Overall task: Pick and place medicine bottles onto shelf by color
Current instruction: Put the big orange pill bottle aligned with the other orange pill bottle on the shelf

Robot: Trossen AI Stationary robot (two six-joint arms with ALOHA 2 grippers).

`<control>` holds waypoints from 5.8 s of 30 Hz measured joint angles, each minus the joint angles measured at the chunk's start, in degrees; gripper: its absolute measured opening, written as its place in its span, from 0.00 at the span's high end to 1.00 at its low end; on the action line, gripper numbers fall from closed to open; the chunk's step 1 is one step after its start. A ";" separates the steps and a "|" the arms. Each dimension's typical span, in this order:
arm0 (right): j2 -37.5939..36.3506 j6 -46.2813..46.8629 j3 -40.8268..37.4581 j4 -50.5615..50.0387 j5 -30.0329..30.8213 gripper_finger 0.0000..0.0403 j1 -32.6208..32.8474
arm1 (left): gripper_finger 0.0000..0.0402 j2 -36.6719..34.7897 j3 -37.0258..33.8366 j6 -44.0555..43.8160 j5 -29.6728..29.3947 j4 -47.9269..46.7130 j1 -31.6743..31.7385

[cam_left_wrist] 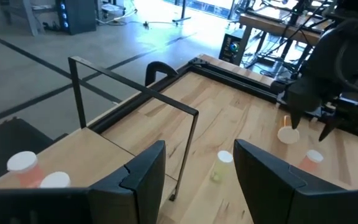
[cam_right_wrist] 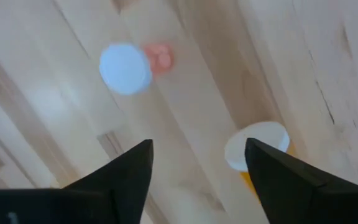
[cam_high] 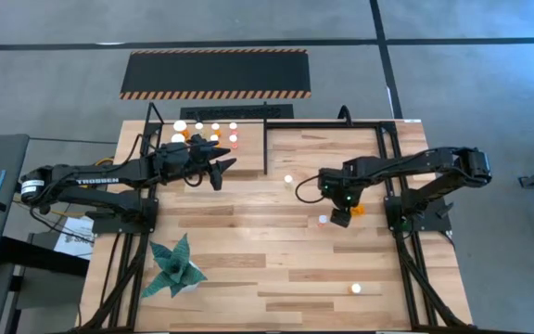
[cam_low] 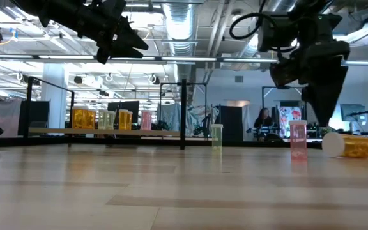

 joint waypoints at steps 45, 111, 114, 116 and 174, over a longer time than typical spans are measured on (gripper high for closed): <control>-0.04 -12.37 -4.59 -5.64 12.22 0.06 3.81 | 0.56 -0.01 0.00 -0.74 -4.39 -3.85 0.00; 0.00 -6.86 -11.45 6.87 13.02 0.08 -1.66 | 0.56 0.00 0.00 2.19 -4.48 -7.04 0.00; 0.00 -6.86 -11.43 8.14 13.02 0.12 -1.66 | 0.56 0.00 0.00 2.33 -4.46 -7.04 0.00; 0.00 -6.86 -11.43 8.08 13.02 0.16 -1.66 | 0.56 -0.02 0.00 2.34 -4.46 -7.06 0.00; 13.39 -12.44 -8.17 99.22 18.29 0.46 3.42 | 0.56 0.00 0.00 2.07 -3.96 -9.11 0.00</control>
